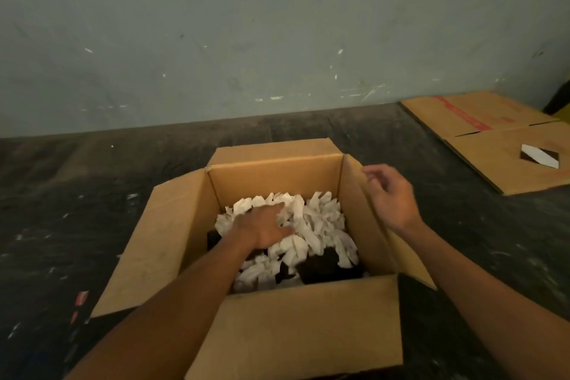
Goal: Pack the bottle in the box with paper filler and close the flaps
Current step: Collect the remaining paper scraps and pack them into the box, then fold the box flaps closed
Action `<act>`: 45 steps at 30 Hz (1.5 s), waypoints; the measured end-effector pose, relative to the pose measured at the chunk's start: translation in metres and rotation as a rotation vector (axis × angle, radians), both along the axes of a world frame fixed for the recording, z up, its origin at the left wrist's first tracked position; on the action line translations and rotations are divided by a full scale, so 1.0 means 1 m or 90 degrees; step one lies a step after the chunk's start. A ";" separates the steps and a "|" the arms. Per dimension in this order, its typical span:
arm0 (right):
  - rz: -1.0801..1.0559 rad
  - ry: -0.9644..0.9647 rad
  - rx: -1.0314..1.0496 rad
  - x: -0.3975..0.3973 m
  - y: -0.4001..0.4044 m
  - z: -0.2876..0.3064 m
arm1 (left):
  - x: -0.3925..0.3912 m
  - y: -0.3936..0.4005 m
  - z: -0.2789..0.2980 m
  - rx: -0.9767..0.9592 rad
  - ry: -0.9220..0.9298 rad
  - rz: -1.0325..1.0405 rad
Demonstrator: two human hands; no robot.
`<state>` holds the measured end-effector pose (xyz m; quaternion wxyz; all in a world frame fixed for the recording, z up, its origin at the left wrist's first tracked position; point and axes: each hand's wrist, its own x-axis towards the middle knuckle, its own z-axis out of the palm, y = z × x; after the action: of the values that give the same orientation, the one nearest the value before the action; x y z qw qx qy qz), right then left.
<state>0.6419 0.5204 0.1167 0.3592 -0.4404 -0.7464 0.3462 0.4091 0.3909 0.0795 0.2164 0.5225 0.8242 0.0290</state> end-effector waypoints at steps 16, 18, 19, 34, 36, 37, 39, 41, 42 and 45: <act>-0.225 0.046 -0.634 0.077 -0.046 -0.073 | -0.004 -0.094 0.010 -0.032 0.328 0.087; -0.289 0.086 -0.597 0.078 -0.042 -0.067 | -0.010 -0.102 0.013 -0.037 0.302 0.167; -0.322 0.101 -0.567 0.079 -0.039 -0.063 | -0.014 -0.108 0.014 -0.045 0.275 0.205; -0.197 -0.194 0.173 0.005 -0.057 0.078 | -0.063 -0.139 0.038 0.037 0.179 0.278; -0.144 -0.180 0.231 -0.015 -0.075 0.086 | -0.068 -0.140 0.037 0.038 0.186 0.269; -0.101 -0.165 0.247 -0.025 -0.086 0.085 | -0.069 -0.141 0.036 0.038 0.196 0.265; -0.017 -0.145 0.268 -0.045 -0.107 0.075 | -0.072 -0.142 0.035 0.038 0.225 0.262; 0.050 -0.171 0.307 -0.063 -0.125 0.056 | -0.073 -0.143 0.034 0.055 0.228 0.269; 0.085 -0.208 0.319 -0.071 -0.131 0.045 | -0.074 -0.145 0.033 0.075 0.213 0.276; 0.181 -0.371 0.313 -0.088 -0.142 0.012 | -0.080 -0.155 0.030 0.147 0.131 0.317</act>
<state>0.5534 0.3783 0.1287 0.1756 -0.3132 -0.9311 0.0645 0.3287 0.2360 0.1099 0.0572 0.3255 0.9359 0.1220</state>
